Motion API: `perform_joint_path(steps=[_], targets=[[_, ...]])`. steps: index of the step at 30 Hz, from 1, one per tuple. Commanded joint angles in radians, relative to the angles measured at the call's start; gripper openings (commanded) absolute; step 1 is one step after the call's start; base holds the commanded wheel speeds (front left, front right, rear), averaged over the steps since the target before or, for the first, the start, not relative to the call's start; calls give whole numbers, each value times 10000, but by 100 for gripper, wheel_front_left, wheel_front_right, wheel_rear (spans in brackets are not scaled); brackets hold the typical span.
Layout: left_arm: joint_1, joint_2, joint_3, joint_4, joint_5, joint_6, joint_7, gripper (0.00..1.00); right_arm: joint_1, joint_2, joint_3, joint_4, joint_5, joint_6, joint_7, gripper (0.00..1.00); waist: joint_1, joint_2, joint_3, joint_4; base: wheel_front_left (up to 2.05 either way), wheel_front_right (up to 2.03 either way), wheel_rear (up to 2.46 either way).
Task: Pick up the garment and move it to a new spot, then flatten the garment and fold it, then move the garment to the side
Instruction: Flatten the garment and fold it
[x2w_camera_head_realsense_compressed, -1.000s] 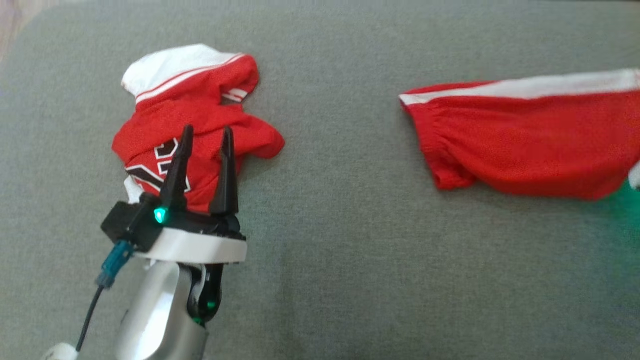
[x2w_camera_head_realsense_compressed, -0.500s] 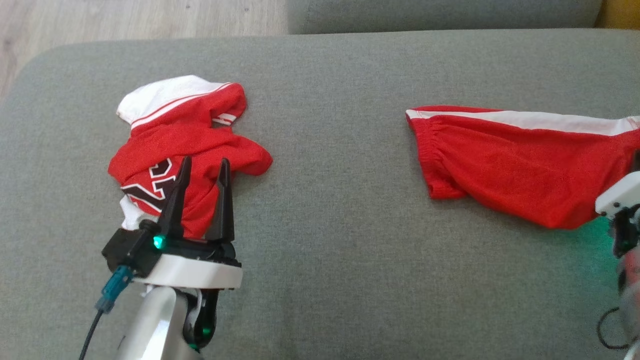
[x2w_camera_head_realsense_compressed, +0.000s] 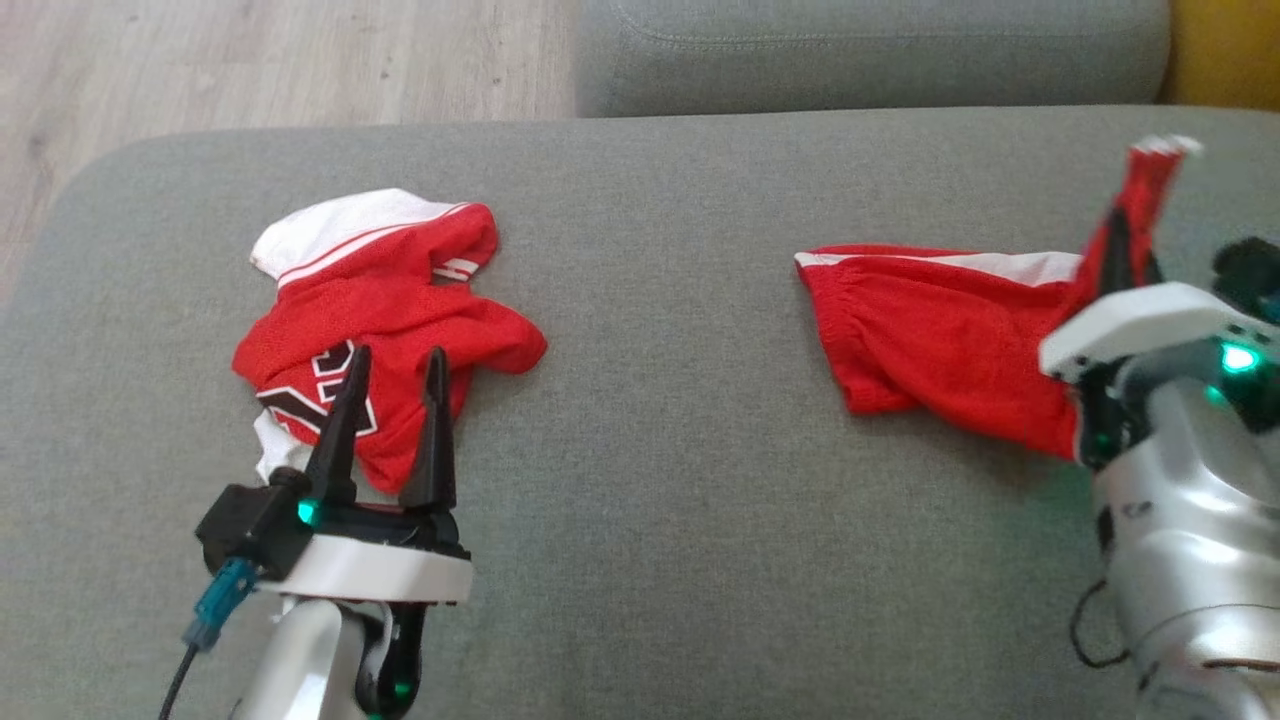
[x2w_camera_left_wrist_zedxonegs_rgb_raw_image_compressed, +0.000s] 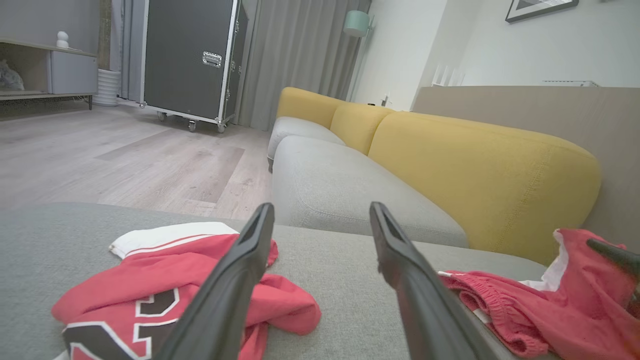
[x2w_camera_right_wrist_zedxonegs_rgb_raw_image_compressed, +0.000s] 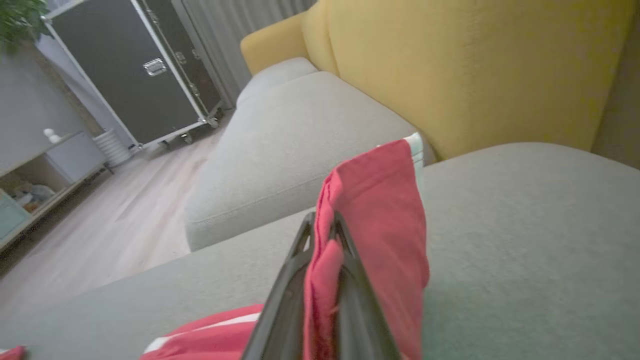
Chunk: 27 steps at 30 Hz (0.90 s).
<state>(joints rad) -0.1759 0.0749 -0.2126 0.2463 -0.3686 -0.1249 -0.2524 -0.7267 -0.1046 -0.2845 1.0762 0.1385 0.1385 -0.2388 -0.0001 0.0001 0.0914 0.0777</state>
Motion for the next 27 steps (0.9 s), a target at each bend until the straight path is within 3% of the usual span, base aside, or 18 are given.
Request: perform_joint_path(steps=[1, 9, 16, 25, 26, 27], targets=[[-233, 162, 448, -330, 50, -57, -93, 100, -248, 213, 720, -547, 404, -78, -129, 0, 1, -1, -61, 42, 0, 0, 0], [-120, 157, 584, -340, 38, -47, -93, 100, 645, 371, 3607, -1842, 2385, -78, 220, 0, 1, -1, -193, 304, 0, 0, 0], [-70, 145, 600, -310, 3, -44, -93, 100, 1144, 102, 5317, -2423, 3330, -78, 351, 0, 1, -1, -203, 513, 0, 0, 0], [-142, 127, 564, -265, -4, -33, -93, 100, 1123, 6, 7094, -1614, 3502, -78, 681, 0, 1, -1, -132, 672, 0, 0, 0], [-144, 122, 564, -254, -3, -25, -93, 100, 1129, 11, 7286, -1498, 3508, -78, 710, 84, 1, -1, -146, 668, 0, 0, 0], [-141, 119, 564, -244, -1, -18, -93, 100, 1146, 31, 7491, -1365, 3540, -78, 827, 100, 1, -1, -164, 656, 0, 0, 0]])
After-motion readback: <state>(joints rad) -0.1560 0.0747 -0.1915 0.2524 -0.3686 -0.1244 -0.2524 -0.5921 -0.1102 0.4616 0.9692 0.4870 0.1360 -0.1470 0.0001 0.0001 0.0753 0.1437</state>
